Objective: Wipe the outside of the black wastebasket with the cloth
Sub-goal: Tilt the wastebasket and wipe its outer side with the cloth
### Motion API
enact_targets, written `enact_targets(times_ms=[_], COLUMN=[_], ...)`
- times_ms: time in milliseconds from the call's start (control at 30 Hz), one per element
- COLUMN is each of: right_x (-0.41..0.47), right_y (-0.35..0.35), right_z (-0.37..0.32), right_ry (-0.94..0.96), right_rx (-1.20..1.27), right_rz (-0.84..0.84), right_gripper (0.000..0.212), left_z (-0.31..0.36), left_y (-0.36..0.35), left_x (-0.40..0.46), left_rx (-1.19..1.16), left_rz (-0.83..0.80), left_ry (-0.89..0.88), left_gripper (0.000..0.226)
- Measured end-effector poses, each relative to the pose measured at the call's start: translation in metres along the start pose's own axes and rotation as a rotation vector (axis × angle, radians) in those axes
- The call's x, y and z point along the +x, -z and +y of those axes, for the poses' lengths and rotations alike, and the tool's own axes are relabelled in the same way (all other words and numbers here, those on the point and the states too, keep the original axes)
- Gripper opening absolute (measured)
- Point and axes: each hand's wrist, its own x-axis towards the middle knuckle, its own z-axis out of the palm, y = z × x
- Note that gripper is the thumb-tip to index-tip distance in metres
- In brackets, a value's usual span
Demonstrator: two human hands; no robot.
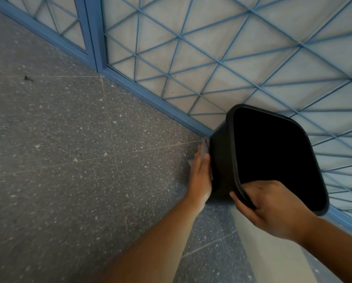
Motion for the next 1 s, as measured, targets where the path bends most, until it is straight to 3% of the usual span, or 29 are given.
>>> enact_targets(times_ms=[133, 333, 467, 633, 800, 1000], right_x=[0.001, 0.001, 0.002, -0.001, 0.001, -0.002], right_y=[-0.001, -0.001, 0.002, -0.001, 0.002, 0.002], right_z=[0.0, 0.001, 0.0, 0.001, 0.0, 0.0], right_ry=[0.013, 0.014, 0.007, 0.008, 0.026, 0.01], right_rx=[-0.004, -0.006, -0.011, -0.038, -0.053, -0.011], right_rz=[0.008, -0.007, -0.009, -0.028, -0.013, -0.029], right_gripper=[0.032, 0.032, 0.034, 0.035, 0.026, 0.027], left_z=[0.004, 0.008, 0.011, 0.019, 0.026, 0.026], left_y=[0.003, -0.001, 0.009, -0.002, 0.001, -0.006], left_x=[0.007, -0.001, 0.011, 0.001, 0.013, -0.002], left_rx=[0.022, 0.061, 0.049, 0.059, 0.036, 0.082], left_rz=[0.051, 0.005, 0.017, -0.037, -0.005, -0.031], left_ry=[0.023, -0.013, 0.145, -0.021, 0.053, -0.087], left_gripper=[0.052, 0.054, 0.054, 0.054, 0.051, 0.058])
